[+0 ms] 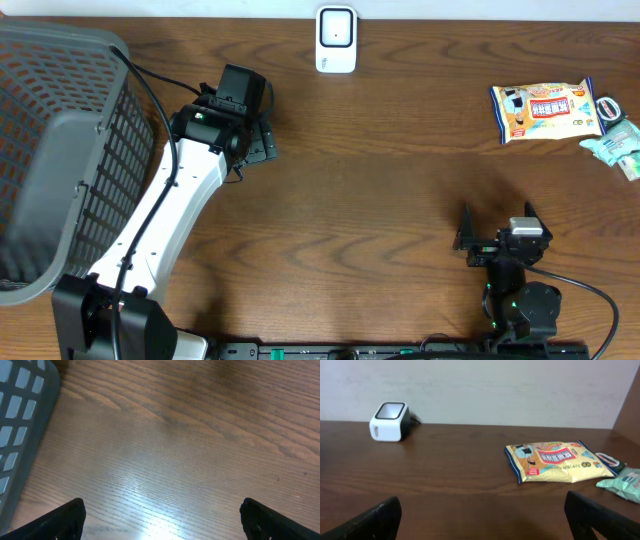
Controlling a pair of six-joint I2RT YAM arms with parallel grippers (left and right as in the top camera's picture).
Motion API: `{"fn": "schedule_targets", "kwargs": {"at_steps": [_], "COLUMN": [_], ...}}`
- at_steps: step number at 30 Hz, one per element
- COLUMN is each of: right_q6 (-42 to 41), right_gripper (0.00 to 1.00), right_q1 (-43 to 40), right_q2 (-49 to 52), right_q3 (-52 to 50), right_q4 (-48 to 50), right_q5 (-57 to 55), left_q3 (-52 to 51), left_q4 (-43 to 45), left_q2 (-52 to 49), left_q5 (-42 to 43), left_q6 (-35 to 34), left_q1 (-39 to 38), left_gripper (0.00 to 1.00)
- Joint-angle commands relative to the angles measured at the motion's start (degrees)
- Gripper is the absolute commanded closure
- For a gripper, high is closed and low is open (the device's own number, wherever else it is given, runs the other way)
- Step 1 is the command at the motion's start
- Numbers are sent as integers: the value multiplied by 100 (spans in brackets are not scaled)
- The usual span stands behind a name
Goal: Scan the item barcode
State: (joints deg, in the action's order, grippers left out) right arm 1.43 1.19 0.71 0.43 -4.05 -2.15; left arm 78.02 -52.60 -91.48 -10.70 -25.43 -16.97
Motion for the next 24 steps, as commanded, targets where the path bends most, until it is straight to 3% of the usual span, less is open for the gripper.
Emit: {"fn": "schedule_targets", "kwargs": {"at_steps": [1, 9, 24], "right_q6": [-313, 83, -17], "right_gripper": [1, 1, 1], "right_q1": [-35, -37, -46], "right_q2": [-42, -42, -42], "right_q3": [-11, -11, -11], "right_q4": [-42, -52, -55], "right_q5": [-74, 37, 81], "left_q3": [22, 22, 22], "left_q4": [-28, -28, -28], "left_q2": [52, 52, 52], "left_q5": [-94, -94, -94], "left_q6": [31, 31, 31], "left_q1": [9, 9, 9], "left_gripper": [2, 2, 3]}}
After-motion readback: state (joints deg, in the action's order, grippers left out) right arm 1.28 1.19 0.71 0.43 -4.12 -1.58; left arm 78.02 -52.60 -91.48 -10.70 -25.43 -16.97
